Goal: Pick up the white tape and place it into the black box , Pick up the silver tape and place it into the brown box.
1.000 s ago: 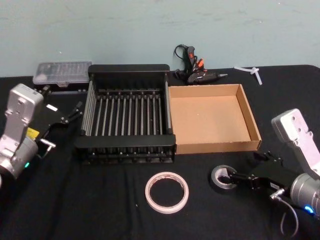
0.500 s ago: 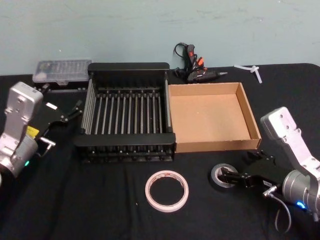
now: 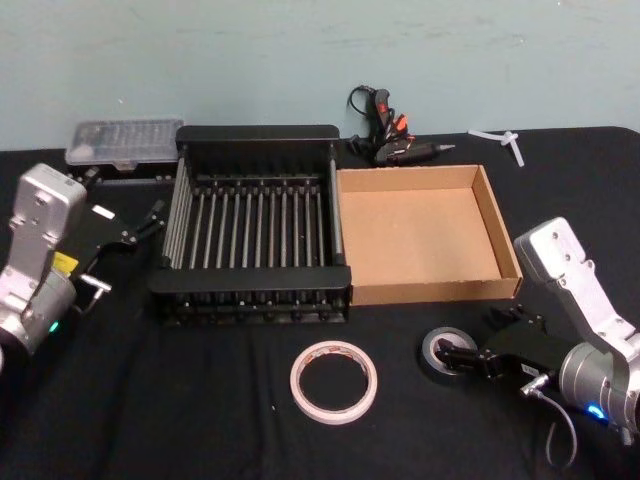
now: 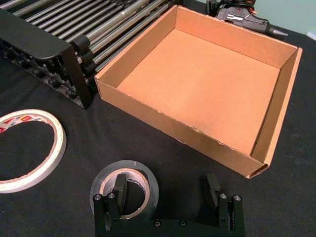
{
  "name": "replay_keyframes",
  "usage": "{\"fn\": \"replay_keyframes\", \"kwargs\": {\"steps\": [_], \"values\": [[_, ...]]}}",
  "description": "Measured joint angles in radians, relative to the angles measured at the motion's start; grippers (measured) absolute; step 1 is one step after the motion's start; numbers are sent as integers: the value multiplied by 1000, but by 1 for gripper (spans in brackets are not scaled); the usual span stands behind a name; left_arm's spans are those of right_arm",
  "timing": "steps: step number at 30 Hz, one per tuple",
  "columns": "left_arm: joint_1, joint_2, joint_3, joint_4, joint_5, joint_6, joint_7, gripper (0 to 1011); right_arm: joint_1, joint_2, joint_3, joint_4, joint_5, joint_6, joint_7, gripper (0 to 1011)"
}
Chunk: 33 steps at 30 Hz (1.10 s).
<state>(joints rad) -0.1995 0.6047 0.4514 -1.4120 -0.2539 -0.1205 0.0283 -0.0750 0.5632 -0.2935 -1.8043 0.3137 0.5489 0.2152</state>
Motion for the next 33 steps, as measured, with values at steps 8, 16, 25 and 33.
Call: {"fn": "replay_keyframes", "kwargs": {"steps": [8, 16, 25, 33], "values": [[0, 0, 0, 0, 0, 0, 0, 1001, -1, -9, 5, 3, -11, 3, 7, 1002], [0, 0, 0, 0, 0, 0, 0, 1001, -1, -7, 5, 2, -10, 3, 6, 979], [0, 0, 0, 0, 0, 0, 0, 1001, -2, -6, 5, 1, -8, 3, 5, 763], [0, 0, 0, 0, 0, 0, 0, 1001, -2, -5, 5, 1, -7, 2, 4, 533]]}}
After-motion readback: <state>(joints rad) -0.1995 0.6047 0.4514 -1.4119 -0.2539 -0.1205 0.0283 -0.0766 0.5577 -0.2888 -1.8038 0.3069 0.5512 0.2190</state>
